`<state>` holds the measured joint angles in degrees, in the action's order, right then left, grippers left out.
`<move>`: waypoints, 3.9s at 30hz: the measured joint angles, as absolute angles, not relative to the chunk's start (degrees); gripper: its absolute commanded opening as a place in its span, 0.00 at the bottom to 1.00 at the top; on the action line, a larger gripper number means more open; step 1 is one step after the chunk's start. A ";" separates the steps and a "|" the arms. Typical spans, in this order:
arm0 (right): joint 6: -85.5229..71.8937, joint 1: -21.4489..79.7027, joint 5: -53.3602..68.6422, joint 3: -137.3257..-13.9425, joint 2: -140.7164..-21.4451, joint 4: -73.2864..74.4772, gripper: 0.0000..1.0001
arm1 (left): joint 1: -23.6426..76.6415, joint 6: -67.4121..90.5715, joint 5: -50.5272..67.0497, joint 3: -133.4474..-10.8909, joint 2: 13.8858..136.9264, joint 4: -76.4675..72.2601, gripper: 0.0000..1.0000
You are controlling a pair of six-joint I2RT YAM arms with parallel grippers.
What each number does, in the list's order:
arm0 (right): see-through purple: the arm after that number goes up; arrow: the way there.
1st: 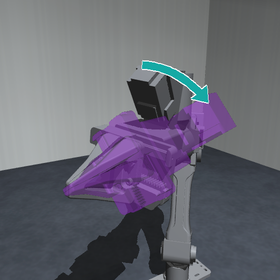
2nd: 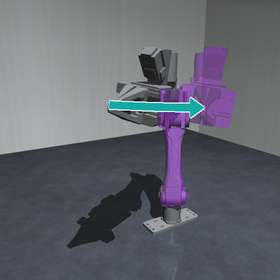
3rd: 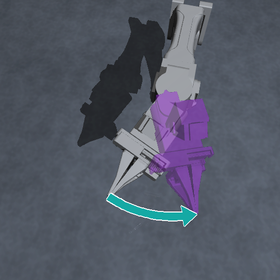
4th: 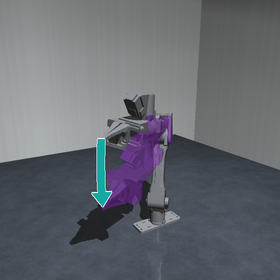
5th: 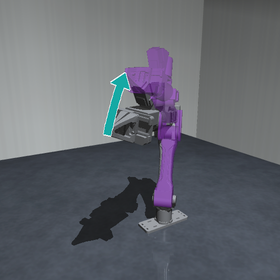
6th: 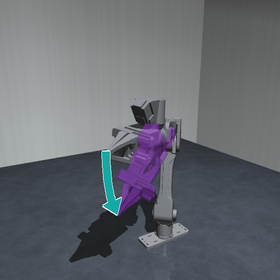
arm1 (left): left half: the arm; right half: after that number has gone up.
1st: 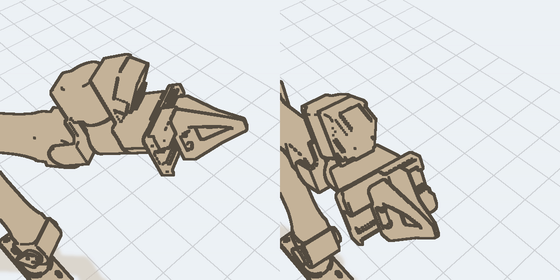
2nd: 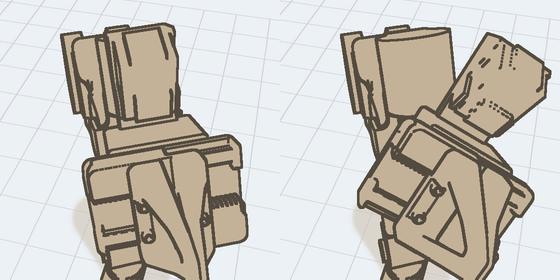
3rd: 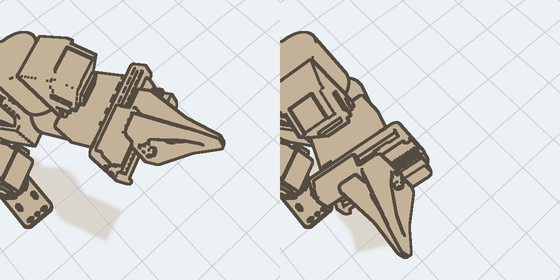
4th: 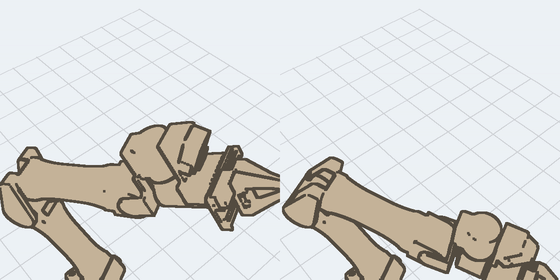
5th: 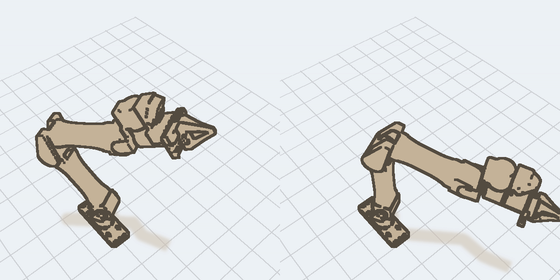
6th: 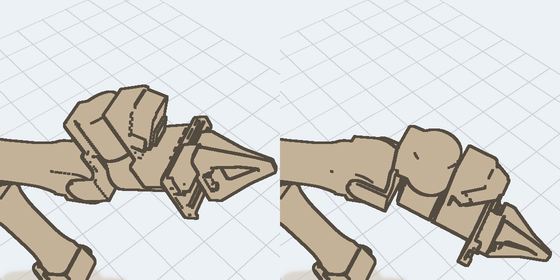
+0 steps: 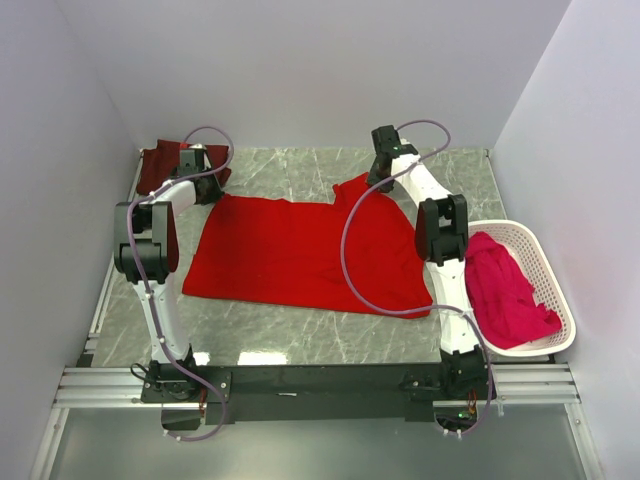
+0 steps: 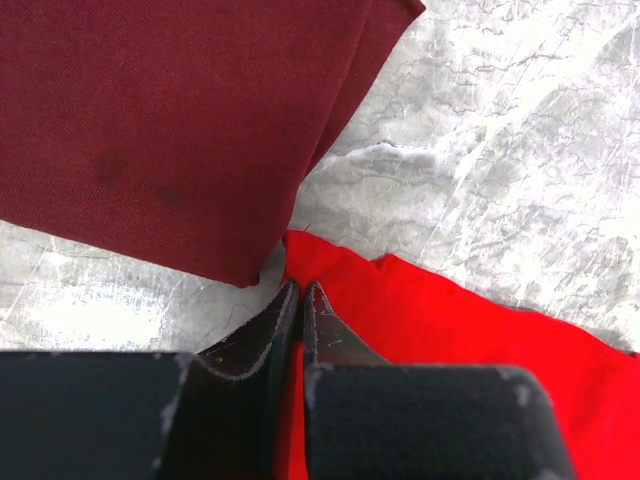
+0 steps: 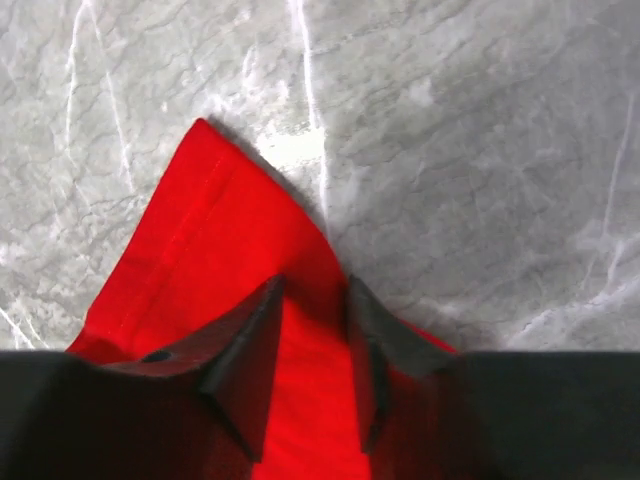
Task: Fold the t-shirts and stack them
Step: Fold the tshirt
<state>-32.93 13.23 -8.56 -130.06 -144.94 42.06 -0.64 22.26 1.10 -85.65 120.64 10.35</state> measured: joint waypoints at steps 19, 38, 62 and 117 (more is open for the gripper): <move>-30.15 12.97 -10.57 -117.97 -138.41 32.99 0.00 | -0.64 24.34 0.05 -82.46 118.56 5.30 0.01; -27.53 12.95 -11.64 -97.41 -117.32 23.51 0.00 | -0.54 24.73 -3.70 -79.29 113.08 0.99 0.01; -32.08 15.59 -9.02 -63.77 -89.32 18.04 0.00 | -0.49 29.10 -13.08 -74.52 109.51 5.50 0.01; -36.93 20.86 -9.58 -38.26 -70.65 15.92 0.49 | -0.78 48.88 -21.80 -51.68 79.46 11.94 0.44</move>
